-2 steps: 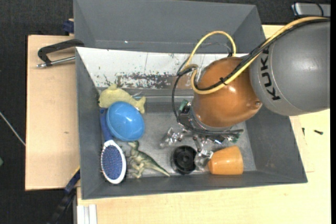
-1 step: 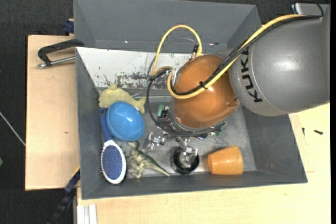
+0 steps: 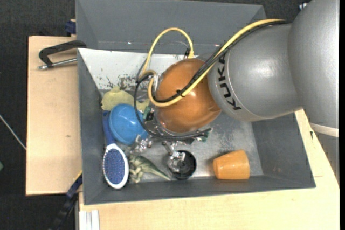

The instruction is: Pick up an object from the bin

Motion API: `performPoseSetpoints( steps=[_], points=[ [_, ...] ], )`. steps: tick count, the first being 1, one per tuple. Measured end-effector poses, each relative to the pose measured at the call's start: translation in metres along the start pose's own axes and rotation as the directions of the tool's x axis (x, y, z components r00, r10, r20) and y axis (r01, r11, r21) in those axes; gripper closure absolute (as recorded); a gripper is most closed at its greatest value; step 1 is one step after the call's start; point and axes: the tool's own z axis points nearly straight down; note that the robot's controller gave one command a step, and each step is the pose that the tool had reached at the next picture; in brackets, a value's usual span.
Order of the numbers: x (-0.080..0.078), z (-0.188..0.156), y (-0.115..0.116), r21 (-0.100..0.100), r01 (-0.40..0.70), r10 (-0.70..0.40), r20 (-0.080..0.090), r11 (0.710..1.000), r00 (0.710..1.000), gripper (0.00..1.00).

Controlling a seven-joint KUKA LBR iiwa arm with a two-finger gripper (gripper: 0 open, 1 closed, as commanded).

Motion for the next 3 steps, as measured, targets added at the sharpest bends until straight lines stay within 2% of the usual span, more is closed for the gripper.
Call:
performPoseSetpoints(
  steps=[1, 2, 3],
  points=[
    [0.039, 0.002, -0.016, 0.01, 0.205, -0.205, 0.024, 0.979, 0.978, 0.0],
    [0.048, 0.001, -0.018, 0.0, 0.207, -0.207, -0.006, 0.978, 0.978, 1.0],
    [0.044, -0.084, -0.021, -0.004, 0.204, -0.204, 0.006, 0.979, 0.979, 1.0]
  ],
)
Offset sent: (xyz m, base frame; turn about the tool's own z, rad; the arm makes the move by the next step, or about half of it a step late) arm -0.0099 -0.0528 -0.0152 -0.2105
